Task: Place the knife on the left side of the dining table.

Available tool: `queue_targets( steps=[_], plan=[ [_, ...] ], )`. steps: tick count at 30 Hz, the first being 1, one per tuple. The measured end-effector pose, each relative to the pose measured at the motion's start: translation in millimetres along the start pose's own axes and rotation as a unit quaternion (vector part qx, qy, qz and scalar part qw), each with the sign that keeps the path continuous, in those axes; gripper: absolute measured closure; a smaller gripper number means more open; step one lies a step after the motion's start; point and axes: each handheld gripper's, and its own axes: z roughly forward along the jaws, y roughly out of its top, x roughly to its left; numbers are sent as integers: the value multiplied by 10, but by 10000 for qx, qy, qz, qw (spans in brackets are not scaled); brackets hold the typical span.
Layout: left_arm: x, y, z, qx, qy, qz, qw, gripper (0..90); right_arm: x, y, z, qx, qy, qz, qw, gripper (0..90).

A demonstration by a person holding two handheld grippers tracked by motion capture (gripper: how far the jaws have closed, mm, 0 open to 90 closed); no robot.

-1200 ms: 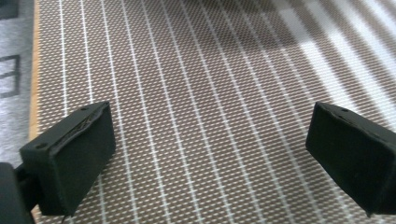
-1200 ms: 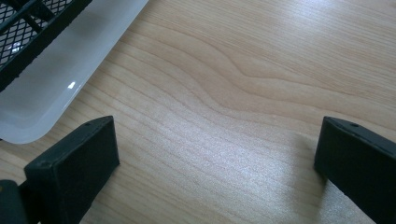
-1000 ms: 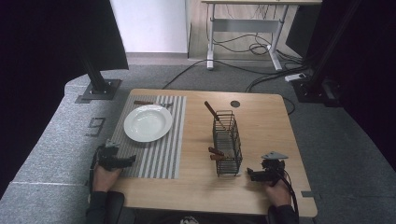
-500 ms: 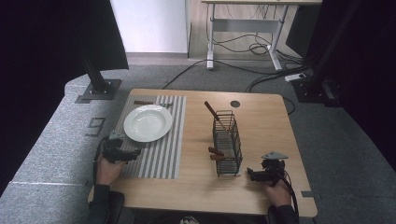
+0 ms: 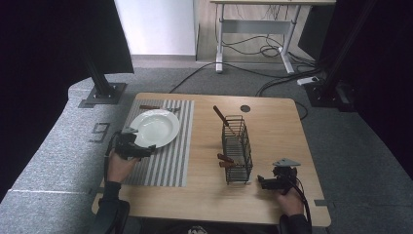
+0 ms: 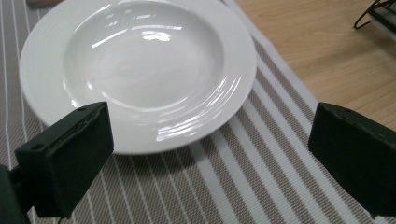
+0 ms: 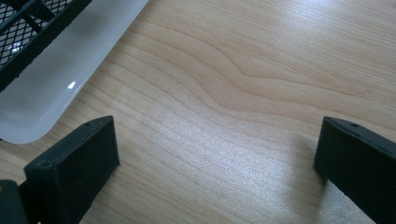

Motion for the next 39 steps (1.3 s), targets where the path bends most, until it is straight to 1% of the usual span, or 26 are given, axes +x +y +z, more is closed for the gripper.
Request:
queue_targets(
  steps=[2,3,4,5,6,7,8,9,10,12,13,17,18,19,20,23,25,26,27,28,29,30,33,36,37,39],
  plan=[
    [-37,73,6,-12,-35,46,10000,0,0,0,0,-1,0,-1,10000,0],
    [-37,73,6,-12,-35,46,10000,0,0,0,0,0,-1,1,10000,0],
    [-76,144,17,-23,-68,59,10000,0,0,0,0,1,-1,2,10000,0],
    [-76,144,17,-23,-68,59,10000,0,0,0,0,1,-1,2,10000,0],
    [-113,213,30,-27,-111,61,9999,0,0,0,0,0,-1,1,10000,0],
    [-113,213,30,-27,-111,61,9999,1,0,0,0,0,-1,1,10000,0],
    [-156,282,45,-38,-167,74,9998,2,0,0,0,1,0,1,10000,0],
    [-156,282,45,-38,-167,74,9998,2,0,0,0,1,0,0,10000,0],
    [-204,350,61,-52,-192,103,9997,2,0,0,0,1,-1,1,10000,0],
    [-251,414,75,-61,-201,132,9997,0,0,0,0,0,0,0,10000,0],
    [-251,414,75,-61,-201,132,9997,0,0,0,0,0,0,0,10000,0],
    [-329,533,96,-90,-291,153,9994,0,0,0,0,0,-1,2,10000,0],
    [-368,598,103,-99,-332,174,9992,0,0,0,0,0,-1,1,10000,0],
    [-368,598,103,-99,-332,174,9992,0,0,0,0,0,-1,1,10000,0],
    [-416,665,108,-105,-354,203,9991,0,0,0,0,2,-1,4,10000,0],
    [-473,733,119,-90,-346,258,9990,0,1,0,0,1,0,6,10000,0],
    [-534,795,131,-85,-359,306,9988,0,1,0,-1,5,-2,4,10000,0],
    [-594,853,145,-90,-379,350,9986,4,1,0,-1,5,-2,4,10000,0],
    [-594,853,145,-90,-379,350,9986,7,1,0,-1,5,-2,4,10000,0],
    [-651,915,162,-89,-386,396,9984,8,0,0,-1,5,-1,4,10000,0],
    [-651,915,162,-89,-386,396,9984,11,0,0,-1,5,-1,4,10000,0],
    [-702,976,171,-125,-415,411,9982,16,1,0,-1,5,-2,5,10000,0],
    [-749,1040,181,-137,-422,440,9980,26,1,0,-1,5,-2,5,10000,0],
    [-836,1159,205,-188,-482,393,9979,52,0,0,-1,4,-2,4,10000,0],
    [-836,1159,205,-188,-482,393,9979,57,0,0,-1,4,-2,4,10000,0],
    [-903,1251,231,-205,-563,420,9973,68,0,0,-1,3,-2,4,10000,0]
  ],
)
